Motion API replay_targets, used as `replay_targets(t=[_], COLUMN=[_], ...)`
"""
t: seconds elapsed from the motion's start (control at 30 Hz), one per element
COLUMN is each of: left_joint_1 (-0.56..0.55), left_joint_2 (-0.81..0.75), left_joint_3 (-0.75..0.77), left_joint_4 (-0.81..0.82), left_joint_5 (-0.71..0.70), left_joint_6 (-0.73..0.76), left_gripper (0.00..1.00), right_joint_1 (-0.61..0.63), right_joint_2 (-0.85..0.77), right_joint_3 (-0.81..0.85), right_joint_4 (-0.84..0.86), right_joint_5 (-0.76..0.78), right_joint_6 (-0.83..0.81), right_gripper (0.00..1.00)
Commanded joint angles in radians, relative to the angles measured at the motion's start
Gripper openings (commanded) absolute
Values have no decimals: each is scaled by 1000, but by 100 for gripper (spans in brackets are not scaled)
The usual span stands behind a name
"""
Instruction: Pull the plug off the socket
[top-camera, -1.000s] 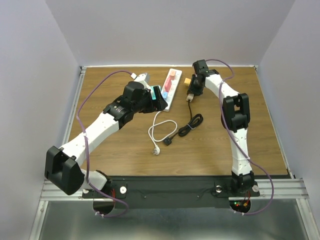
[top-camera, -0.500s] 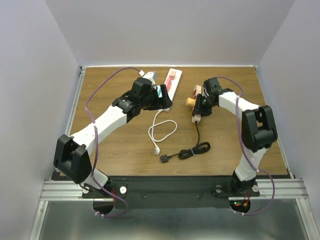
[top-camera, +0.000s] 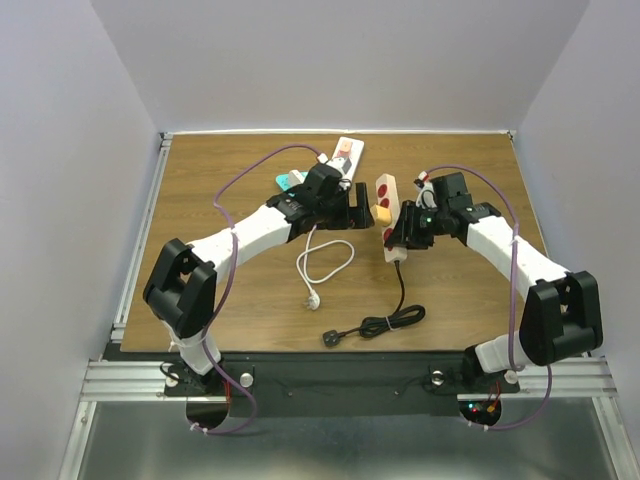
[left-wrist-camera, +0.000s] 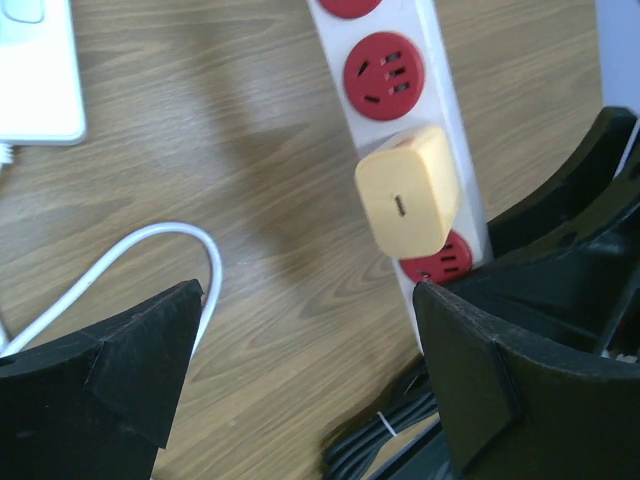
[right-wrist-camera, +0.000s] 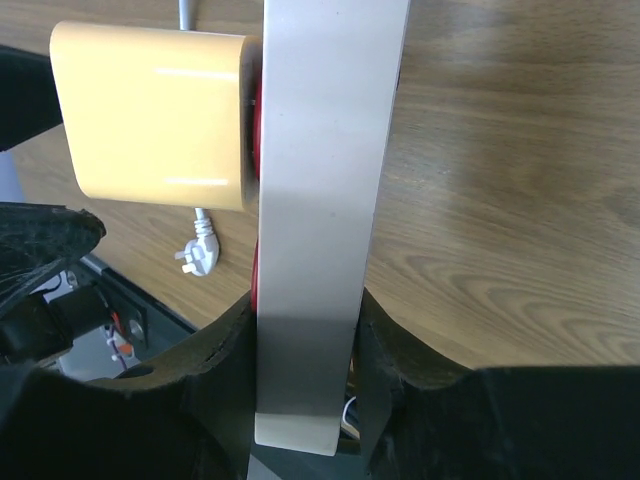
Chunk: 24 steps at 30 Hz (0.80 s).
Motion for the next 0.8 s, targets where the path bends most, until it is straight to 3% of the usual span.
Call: replay_targets(t=[0.0, 0.4, 0.77], left_joint_1=[-10, -76, -82], left_joint_2=[-6, 71, 25], left_joint_3=[68, 143, 126], left_joint_4=[112, 137, 95], left_joint_5=[23, -23, -198], left_joint_6=[-52, -124, -188], left_gripper=[99, 99, 99], right_joint_1=[2, 3, 3], right_joint_2=[-44, -51, -68], right_joint_3=[-8, 16, 12], right_joint_4=[70, 69, 78], right_joint_5=[-75, -104, -104], right_joint_6=[-5, -22, -17], right_gripper=[0, 0, 0])
